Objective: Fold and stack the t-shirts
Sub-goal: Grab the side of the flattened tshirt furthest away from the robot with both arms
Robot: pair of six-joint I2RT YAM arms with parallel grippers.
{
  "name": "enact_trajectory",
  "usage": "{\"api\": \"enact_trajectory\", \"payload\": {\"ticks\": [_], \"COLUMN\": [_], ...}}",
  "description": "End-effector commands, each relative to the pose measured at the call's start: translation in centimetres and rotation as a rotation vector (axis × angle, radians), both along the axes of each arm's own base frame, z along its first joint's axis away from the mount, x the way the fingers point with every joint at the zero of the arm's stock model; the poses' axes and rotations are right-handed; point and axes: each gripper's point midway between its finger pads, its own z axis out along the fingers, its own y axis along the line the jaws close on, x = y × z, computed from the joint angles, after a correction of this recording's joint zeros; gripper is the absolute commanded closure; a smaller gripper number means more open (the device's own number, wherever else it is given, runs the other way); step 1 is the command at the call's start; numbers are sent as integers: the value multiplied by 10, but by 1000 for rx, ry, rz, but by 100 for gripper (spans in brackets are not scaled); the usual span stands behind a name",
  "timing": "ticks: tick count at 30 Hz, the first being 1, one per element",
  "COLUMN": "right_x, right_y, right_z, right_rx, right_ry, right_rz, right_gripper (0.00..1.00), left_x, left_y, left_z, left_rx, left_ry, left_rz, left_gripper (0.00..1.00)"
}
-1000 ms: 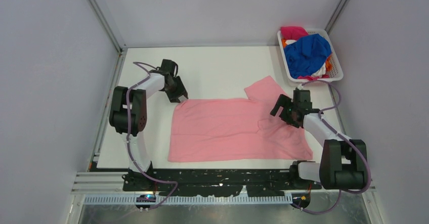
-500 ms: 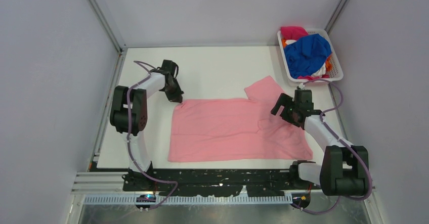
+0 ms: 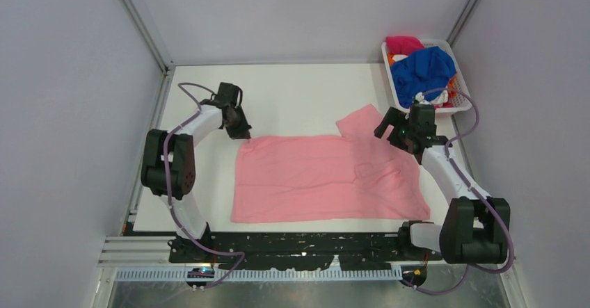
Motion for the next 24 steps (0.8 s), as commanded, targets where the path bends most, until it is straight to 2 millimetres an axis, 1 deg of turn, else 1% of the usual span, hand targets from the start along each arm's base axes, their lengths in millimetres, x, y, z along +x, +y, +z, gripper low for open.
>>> {"api": "enact_trajectory", "payload": {"ticks": [1,2,3,4,5,6,7,8,9,10,11,12,13,14,15,16,17,20,21,24], "right_x": [44,47,58,65,79,87,102,110,126,133,149,156,175,188,190,202,202,217,219,224], "right_y": [2,12,14,16,17,15,15,10,9,6,6,6,9,7,6,7,4,5,8,14], "right_z": [43,34,34,34,35,35,34,34,33,31,28,27,31,21,14,10,5,-14,-19,-38], "right_rx": [-50,-77,-92,-124,-138,-159,-168,-188,-199,-219,-239,-256,-270,-299,-320,-328,-346,-360,-351,-334], "right_ry": [-108,-71,-56,-49,-38,-33,-21,-14,1,13,34,41,33,50,83,91,120,156,163,211], "right_rz": [40,76,84,86,84,70,58,29,19,6,-1,1,1,-4,1,-1,-5,8,24,45], "right_gripper": [5,5,5,5,5,4,4,4,4,3,2,2,1,1,1,2,5,9,11,15], "left_x": [-4,-6,-7,-9,-10,-12,-13,-14,-14,-15,-14,-15,-15,-16,-16,-16,-16,-15,-16,-17], "left_y": [-3,-4,-4,-5,-5,-5,-6,-6,-7,-7,-7,-7,-8,-9,-9,-9,-10,-11,-12,-12], "left_z": [9,8,6,6,7,7,8,8,10,11,12,13,13,14,15,15,16,17,17,18], "left_rx": [-9,-10,-10,-9,-10,-8,-7,-6,-6,-5,-3,-4,-5,-7,-9,-9,-10,-16,-17,-16], "left_ry": [-39,-35,-30,-28,-28,-27,-31,-32,-35,-37,-40,-42,-41,-43,-42,-42,-43,-47,-46,-43], "left_rz": [-30,-34,-38,-40,-44,-45,-47,-48,-51,-53,-52,-53,-57,-57,-59,-60,-61,-62,-64,-60], "left_gripper": [100,100,100,100,100,100,100,100,100,100,100,100,100,100,100,100,100,100,100,100]}}
